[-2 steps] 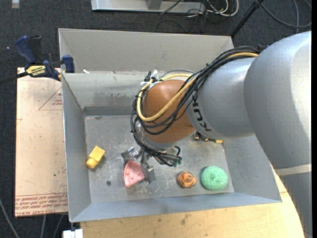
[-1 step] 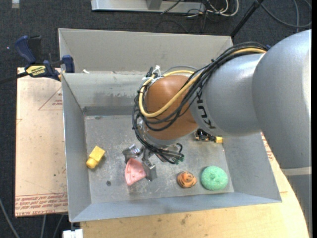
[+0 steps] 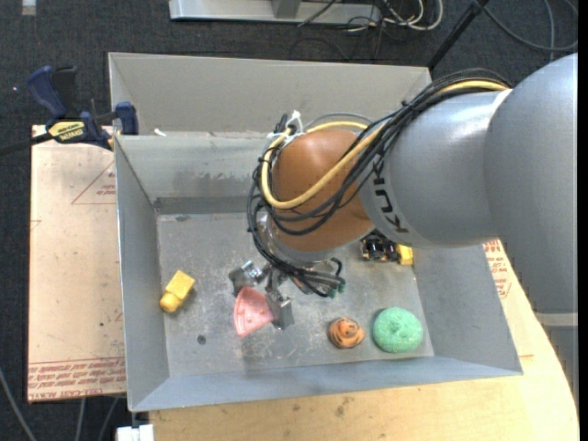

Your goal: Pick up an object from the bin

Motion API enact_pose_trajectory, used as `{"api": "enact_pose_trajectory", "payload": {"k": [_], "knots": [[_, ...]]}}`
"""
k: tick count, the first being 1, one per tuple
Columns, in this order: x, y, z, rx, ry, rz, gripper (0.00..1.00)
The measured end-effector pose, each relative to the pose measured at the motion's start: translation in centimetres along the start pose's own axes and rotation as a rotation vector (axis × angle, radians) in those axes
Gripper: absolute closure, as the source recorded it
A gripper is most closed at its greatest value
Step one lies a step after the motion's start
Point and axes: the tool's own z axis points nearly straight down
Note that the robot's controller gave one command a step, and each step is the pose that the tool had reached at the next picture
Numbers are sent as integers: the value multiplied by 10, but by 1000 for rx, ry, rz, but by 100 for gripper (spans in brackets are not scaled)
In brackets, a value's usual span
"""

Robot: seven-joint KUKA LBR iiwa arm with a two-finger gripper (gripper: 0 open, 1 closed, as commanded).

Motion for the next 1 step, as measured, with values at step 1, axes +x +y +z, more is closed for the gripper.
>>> {"api": "enact_pose_trajectory", "payload": {"k": [1], "knots": [[0,0,-19,0,1,0,100]]}}
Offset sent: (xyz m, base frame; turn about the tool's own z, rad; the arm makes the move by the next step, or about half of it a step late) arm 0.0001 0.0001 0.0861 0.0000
